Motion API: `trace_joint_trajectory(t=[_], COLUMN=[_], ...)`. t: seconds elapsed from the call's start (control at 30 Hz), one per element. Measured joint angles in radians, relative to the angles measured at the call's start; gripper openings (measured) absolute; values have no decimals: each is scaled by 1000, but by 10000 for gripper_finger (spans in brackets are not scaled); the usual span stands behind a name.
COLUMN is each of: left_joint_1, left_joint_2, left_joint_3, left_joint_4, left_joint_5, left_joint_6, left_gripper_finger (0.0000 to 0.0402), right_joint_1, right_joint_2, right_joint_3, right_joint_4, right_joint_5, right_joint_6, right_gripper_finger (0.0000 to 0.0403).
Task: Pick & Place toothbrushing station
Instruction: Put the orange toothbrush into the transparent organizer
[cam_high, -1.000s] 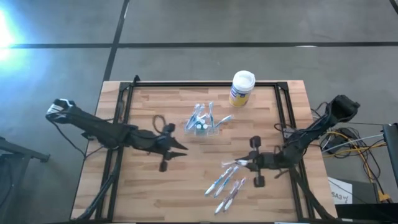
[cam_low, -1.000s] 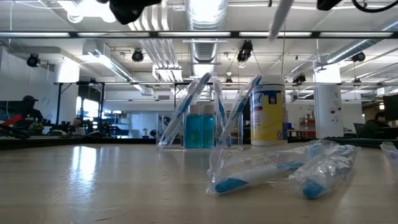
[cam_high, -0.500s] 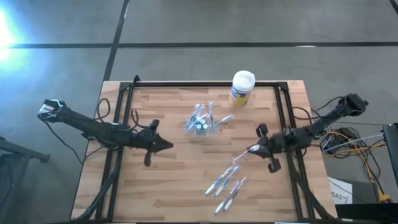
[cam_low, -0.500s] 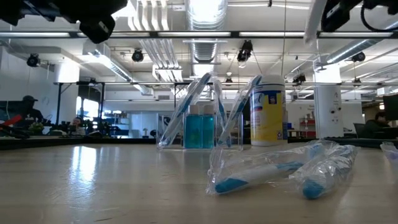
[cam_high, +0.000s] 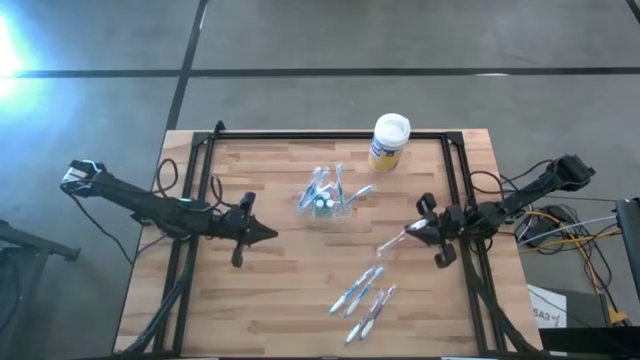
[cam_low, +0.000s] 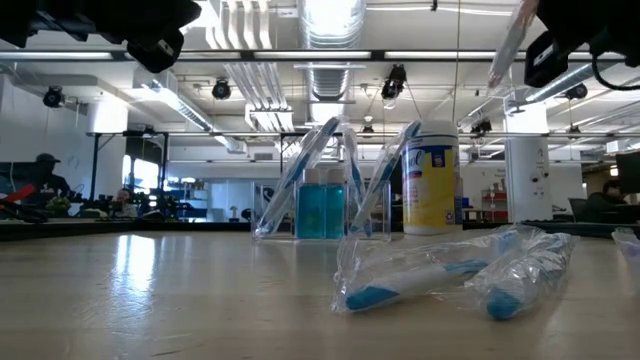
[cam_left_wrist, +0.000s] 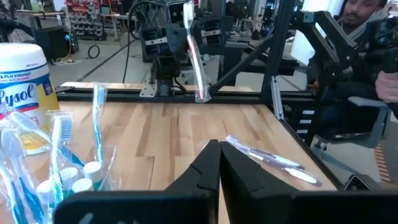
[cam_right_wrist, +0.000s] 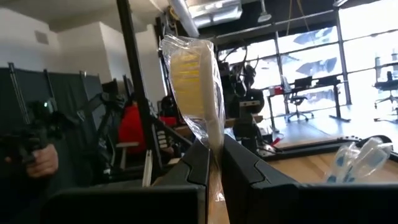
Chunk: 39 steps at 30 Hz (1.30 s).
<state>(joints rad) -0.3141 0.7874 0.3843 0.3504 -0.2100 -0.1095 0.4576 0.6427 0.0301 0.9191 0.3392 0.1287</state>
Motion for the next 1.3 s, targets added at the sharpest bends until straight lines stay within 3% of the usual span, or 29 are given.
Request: trace_joint_trajectory(t=[0.17, 0.4, 0.63, 0.8, 1.0, 1.17, 1.3], left_joint_1=[0, 0, 0, 0, 0, 0, 0], left_joint_2=[0, 10, 29, 34, 34, 36, 37], left_joint_3=[-2, -2, -19, -30, -30, -30, -30], left_joint_4=[1, 2, 36, 43, 46, 45, 45], left_joint_5=[0, -72, -130, -130, -129, -129, -129], left_joint_6=[-1, -2, -6, -21, -24, -23, -23], left_gripper_finger=[25, 27, 14, 9, 14, 21, 17], right_joint_1=[0, -6, -79, -211, -376, -443, -486], right_joint_2=[0, 78, 265, 384, 544, 680, 766], right_joint_3=[-20, 109, 324, 376, 372, 371, 375], right_joint_4=[33, -90, -233, -233, -134, 45, 76], right_joint_5=[12, 174, 182, 82, 77, 79, 90], right_joint_6=[-3, -26, -111, -66, 29, 21, 39], right_gripper_finger=[13, 13, 13, 13, 13, 13, 13])
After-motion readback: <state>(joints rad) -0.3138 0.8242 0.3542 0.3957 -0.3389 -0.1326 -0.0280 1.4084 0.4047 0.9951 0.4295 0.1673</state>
